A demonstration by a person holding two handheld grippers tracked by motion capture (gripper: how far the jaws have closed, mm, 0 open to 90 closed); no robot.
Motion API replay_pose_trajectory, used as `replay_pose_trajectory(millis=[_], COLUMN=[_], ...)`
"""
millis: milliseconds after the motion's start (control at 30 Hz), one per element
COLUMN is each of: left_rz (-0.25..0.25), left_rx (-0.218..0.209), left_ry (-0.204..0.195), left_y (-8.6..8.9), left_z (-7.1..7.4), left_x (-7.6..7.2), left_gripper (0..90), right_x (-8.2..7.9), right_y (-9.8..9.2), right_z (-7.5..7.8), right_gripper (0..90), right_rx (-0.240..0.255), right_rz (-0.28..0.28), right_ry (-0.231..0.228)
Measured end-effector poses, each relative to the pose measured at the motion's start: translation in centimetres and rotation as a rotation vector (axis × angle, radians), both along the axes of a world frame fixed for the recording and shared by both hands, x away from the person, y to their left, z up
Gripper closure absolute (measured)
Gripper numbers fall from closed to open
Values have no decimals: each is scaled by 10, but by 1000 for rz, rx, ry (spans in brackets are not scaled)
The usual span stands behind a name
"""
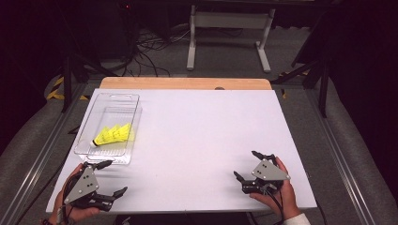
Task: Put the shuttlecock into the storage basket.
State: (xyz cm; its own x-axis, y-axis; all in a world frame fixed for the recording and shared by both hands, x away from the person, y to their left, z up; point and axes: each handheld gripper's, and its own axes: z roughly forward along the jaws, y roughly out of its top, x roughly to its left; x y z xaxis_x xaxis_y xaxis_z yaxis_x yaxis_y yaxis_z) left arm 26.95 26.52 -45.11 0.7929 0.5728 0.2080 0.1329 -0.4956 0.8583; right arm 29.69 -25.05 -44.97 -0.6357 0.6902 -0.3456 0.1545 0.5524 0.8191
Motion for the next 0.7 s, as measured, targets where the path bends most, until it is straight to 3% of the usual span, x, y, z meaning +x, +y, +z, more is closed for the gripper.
replay_pose_trajectory(millis=[700], left_rz=[3], left_rx=[15], left_ry=[7], left_y=[-2], left_z=[-1], left_x=[4], left_gripper=[65], right_x=[2], right_y=[0], right_z=[-3], right_gripper=[115], right_rx=[2], right_rz=[2], right_ry=[10])
